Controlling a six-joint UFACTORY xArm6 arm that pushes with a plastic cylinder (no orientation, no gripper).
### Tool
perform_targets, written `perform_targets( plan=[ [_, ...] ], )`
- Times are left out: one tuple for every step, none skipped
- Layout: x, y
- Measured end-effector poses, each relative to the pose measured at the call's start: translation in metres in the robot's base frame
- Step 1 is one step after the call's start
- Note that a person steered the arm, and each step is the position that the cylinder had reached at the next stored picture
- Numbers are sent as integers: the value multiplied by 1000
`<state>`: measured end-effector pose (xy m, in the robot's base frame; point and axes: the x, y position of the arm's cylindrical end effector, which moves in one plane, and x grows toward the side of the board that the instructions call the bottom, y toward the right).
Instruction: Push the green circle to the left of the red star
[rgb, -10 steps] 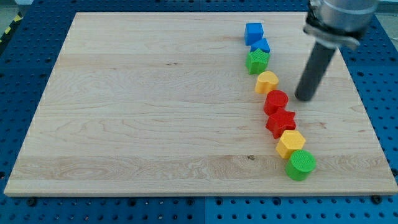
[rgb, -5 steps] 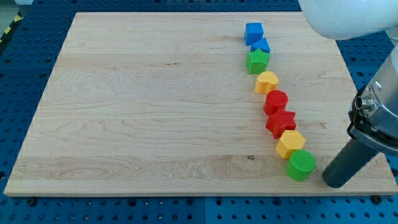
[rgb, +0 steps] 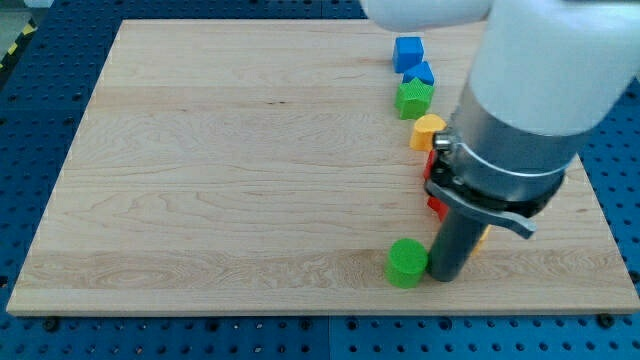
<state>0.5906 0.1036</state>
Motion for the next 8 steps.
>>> perform_targets(
  plan=[
    [5,-16],
    [27,-17],
    [28,-41],
    [28,-73],
    [28,-72],
    [28,-61],
    [28,-61],
    [26,-72]
  ],
)
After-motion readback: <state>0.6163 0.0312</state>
